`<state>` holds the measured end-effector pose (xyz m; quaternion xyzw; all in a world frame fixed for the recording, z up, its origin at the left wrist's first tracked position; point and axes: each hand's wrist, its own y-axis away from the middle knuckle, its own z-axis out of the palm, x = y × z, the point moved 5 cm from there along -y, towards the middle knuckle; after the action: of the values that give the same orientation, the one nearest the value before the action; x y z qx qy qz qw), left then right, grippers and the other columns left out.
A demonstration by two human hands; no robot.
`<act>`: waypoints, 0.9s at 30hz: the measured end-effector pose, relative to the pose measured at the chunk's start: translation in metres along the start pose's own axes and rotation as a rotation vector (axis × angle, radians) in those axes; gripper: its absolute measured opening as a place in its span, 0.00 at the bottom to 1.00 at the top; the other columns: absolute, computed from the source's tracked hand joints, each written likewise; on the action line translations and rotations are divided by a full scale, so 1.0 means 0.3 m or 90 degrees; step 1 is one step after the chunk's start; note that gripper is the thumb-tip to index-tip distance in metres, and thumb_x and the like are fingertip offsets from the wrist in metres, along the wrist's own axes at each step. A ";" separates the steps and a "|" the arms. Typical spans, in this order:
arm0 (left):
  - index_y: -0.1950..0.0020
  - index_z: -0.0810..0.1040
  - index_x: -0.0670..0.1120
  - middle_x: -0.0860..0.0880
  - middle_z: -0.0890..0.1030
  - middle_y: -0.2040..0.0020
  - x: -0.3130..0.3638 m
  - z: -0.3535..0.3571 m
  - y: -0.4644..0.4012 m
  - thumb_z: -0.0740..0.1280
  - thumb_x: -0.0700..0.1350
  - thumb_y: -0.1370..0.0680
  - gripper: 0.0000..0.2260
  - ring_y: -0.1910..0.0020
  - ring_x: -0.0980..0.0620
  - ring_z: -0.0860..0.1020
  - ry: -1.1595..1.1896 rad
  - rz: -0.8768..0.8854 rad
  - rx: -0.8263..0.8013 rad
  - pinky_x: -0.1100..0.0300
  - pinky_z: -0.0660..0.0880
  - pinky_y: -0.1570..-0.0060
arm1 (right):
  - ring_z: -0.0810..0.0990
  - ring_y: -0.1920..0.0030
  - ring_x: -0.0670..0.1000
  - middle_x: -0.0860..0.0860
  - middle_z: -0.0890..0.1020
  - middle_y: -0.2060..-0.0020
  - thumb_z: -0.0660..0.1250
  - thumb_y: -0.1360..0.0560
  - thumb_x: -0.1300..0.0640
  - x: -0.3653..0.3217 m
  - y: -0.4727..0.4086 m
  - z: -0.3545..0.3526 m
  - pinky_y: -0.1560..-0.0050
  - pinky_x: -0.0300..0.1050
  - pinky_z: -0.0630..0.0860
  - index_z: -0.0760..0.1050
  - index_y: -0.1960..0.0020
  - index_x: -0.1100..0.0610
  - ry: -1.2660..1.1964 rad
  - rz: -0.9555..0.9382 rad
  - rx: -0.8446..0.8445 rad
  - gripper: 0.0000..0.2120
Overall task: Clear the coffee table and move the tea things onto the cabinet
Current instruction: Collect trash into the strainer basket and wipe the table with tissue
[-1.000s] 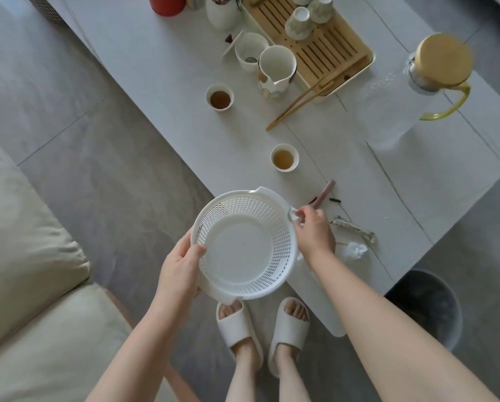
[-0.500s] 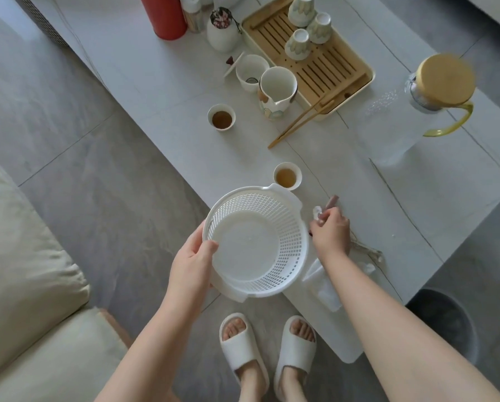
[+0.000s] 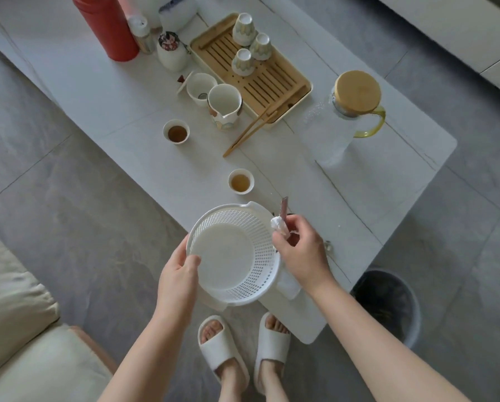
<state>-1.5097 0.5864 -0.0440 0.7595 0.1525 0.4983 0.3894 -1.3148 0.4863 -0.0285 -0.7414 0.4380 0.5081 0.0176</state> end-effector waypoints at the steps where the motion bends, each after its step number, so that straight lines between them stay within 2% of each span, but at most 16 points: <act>1: 0.40 0.76 0.64 0.58 0.80 0.44 0.001 0.010 0.013 0.58 0.39 0.26 0.23 0.40 0.49 0.76 -0.001 -0.001 -0.001 0.41 0.73 0.39 | 0.77 0.55 0.47 0.51 0.77 0.53 0.66 0.26 0.56 -0.014 0.016 -0.020 0.56 0.39 0.77 0.73 0.50 0.54 0.016 -0.021 -0.004 0.06; 4: 0.45 0.77 0.69 0.59 0.81 0.47 0.006 0.038 0.045 0.58 0.39 0.26 0.24 0.43 0.48 0.77 -0.027 0.004 -0.007 0.42 0.74 0.42 | 0.76 0.56 0.42 0.48 0.77 0.52 0.67 0.26 0.53 -0.040 0.027 -0.056 0.58 0.32 0.76 0.73 0.49 0.52 0.035 -0.056 -0.003 0.08; 6: 0.48 0.77 0.70 0.61 0.80 0.50 0.015 0.059 0.059 0.58 0.39 0.26 0.24 0.45 0.49 0.77 -0.032 0.005 -0.010 0.43 0.75 0.44 | 0.76 0.57 0.44 0.48 0.76 0.52 0.68 0.27 0.49 -0.034 0.022 -0.043 0.59 0.31 0.73 0.74 0.46 0.52 0.062 -0.054 -0.050 0.13; 9: 0.48 0.77 0.69 0.60 0.81 0.50 0.017 0.080 0.060 0.58 0.39 0.26 0.24 0.48 0.50 0.77 -0.027 0.005 -0.008 0.47 0.75 0.47 | 0.72 0.58 0.44 0.47 0.73 0.52 0.69 0.29 0.43 0.001 0.014 -0.009 0.56 0.38 0.71 0.74 0.40 0.52 0.171 -0.072 -0.094 0.21; 12: 0.44 0.77 0.66 0.59 0.81 0.51 0.017 0.095 0.050 0.58 0.39 0.26 0.23 0.51 0.50 0.76 -0.024 0.009 -0.011 0.49 0.76 0.54 | 0.73 0.58 0.45 0.49 0.75 0.52 0.67 0.27 0.47 0.076 -0.010 -0.061 0.56 0.42 0.74 0.76 0.42 0.53 0.154 -0.054 -0.009 0.16; 14: 0.41 0.76 0.65 0.60 0.80 0.55 0.012 0.097 0.038 0.58 0.40 0.26 0.23 0.58 0.51 0.75 -0.034 0.004 -0.005 0.53 0.73 0.63 | 0.75 0.57 0.47 0.52 0.77 0.50 0.66 0.25 0.52 0.160 -0.038 -0.111 0.52 0.45 0.76 0.77 0.44 0.54 0.163 -0.004 0.033 0.11; 15: 0.42 0.77 0.66 0.60 0.80 0.57 0.007 0.099 0.033 0.58 0.40 0.26 0.23 0.60 0.51 0.74 -0.035 -0.001 -0.004 0.54 0.72 0.64 | 0.76 0.55 0.49 0.53 0.77 0.48 0.64 0.24 0.54 0.207 -0.054 -0.131 0.51 0.48 0.77 0.77 0.44 0.55 0.188 0.025 0.037 0.10; 20: 0.49 0.77 0.71 0.61 0.82 0.55 -0.025 0.104 -0.008 0.58 0.40 0.26 0.24 0.56 0.52 0.78 -0.037 -0.011 -0.020 0.48 0.78 0.56 | 0.77 0.49 0.54 0.52 0.72 0.39 0.61 0.23 0.56 0.383 -0.158 -0.150 0.52 0.49 0.76 0.72 0.37 0.53 0.344 0.115 -0.009 0.14; 24: 0.51 0.78 0.71 0.65 0.83 0.55 -0.038 0.095 -0.037 0.58 0.39 0.25 0.24 0.50 0.53 0.79 -0.042 0.015 -0.030 0.45 0.78 0.47 | 0.75 0.48 0.56 0.54 0.71 0.42 0.61 0.24 0.61 0.437 -0.226 -0.111 0.57 0.47 0.74 0.72 0.40 0.52 0.421 0.122 -0.022 0.13; 27: 0.52 0.79 0.70 0.65 0.83 0.56 -0.040 0.082 -0.046 0.59 0.38 0.25 0.24 0.51 0.54 0.79 -0.035 0.016 -0.021 0.44 0.77 0.46 | 0.74 0.47 0.57 0.55 0.73 0.44 0.59 0.23 0.61 0.431 -0.243 -0.120 0.56 0.49 0.75 0.73 0.41 0.53 0.419 0.115 0.004 0.12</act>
<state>-1.4916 0.5771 -0.0668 0.7683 0.1235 0.4843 0.3999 -1.2265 0.4325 -0.1412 -0.8238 0.4857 0.2399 -0.1670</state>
